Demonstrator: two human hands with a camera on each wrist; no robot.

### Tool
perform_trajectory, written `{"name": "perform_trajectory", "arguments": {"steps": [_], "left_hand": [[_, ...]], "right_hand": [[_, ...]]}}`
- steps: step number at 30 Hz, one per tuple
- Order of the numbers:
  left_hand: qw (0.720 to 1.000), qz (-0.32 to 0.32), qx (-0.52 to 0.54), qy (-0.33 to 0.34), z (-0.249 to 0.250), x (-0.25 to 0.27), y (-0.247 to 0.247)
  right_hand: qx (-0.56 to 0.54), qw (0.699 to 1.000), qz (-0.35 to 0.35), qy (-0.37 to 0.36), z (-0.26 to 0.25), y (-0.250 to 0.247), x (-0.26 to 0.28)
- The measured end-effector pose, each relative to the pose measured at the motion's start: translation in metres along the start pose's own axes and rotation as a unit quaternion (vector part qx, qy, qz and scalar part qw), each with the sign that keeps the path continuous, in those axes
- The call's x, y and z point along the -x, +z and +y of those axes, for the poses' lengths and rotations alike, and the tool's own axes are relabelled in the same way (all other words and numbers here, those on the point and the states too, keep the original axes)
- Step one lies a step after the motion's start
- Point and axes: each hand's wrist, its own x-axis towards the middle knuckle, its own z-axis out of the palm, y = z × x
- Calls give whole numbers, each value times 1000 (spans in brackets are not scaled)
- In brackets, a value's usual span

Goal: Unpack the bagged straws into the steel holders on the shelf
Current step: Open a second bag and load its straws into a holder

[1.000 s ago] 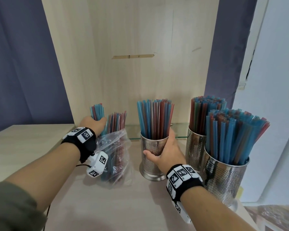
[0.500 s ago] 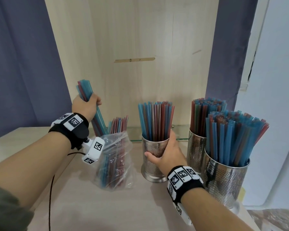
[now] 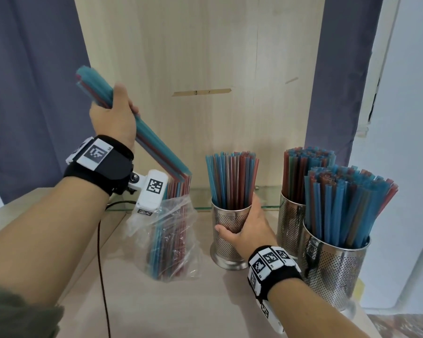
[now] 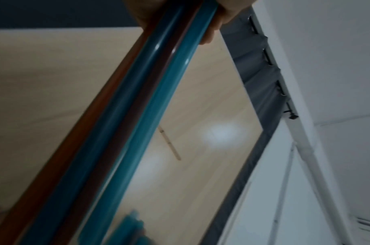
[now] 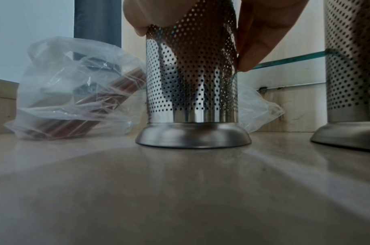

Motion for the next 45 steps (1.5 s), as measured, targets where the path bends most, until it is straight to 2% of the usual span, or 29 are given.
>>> {"name": "perform_trajectory", "arguments": {"steps": [5, 9, 15, 18, 21, 24, 28, 30, 33, 36, 39, 42, 45], "left_hand": [[992, -115, 49, -25, 16, 32, 27], [986, -166, 20, -3, 8, 58, 43], [986, -154, -32, -50, -37, 87, 50], [984, -149, -86, -42, -55, 98, 49], [975, -176, -136, -20, -68, 103, 47], [959, -199, -200, -23, -84, 102, 47], [915, -245, -320, -18, -94, 114, 43], [901, -251, -353, -12, -97, 119, 40], [887, -271, -374, 8, -99, 121, 38], [868, -282, -403, 71, -110, 119, 36], [877, -295, -367, 93, -119, 117, 34], [889, -323, -310, 89, -122, 114, 34], [877, -331, -328, 119, -122, 107, 37]], "right_hand": [[-3, 1000, 2, -1, 0, 0, 0], [-3, 1000, -4, 6, 0, 0, 0], [-2, 1000, -12, 9, -1, 0, 0], [-9, 1000, -6, 8, -1, 0, 0], [-11, 1000, -7, 8, -1, 0, 0], [-4, 1000, -8, 11, -2, -1, 0], [5, 1000, -12, 11, -3, -2, 1], [5, 1000, -16, 12, -4, -2, 2], [7, 1000, -14, 11, -3, -2, 2], [1, 1000, -8, 6, -2, 0, 1], [-3, 1000, -10, 4, -2, 0, 1], [1, 1000, -10, 2, -2, -1, 1], [1, 1000, -9, 1, -1, -1, 1]]}}
